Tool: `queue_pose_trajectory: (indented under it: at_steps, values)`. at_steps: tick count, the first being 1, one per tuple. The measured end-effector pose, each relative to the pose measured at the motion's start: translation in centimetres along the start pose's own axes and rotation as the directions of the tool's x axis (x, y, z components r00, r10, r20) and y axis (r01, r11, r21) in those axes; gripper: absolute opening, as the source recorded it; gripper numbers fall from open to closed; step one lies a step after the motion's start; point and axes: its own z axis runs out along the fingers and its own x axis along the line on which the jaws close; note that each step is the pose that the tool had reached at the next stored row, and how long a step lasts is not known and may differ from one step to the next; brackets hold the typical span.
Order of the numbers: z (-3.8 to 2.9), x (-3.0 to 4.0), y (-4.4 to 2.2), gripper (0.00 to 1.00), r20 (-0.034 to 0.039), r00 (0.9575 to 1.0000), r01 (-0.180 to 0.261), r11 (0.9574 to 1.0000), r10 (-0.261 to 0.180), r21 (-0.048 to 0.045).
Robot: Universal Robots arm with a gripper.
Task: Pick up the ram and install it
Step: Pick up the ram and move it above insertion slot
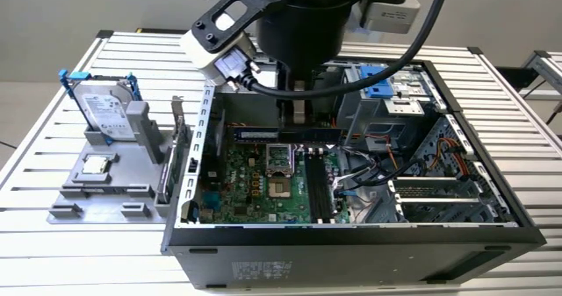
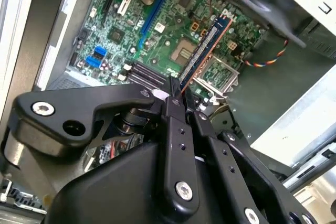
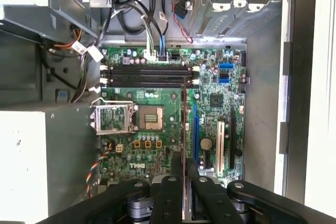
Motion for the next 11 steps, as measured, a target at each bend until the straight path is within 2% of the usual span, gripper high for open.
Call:
queue_pose_trajectory:
  at_steps: [11]
  values:
    - [0.04,0.03,2.68,0.0,0.0,1.0,0.0,1.0,0.0,-0.0001]
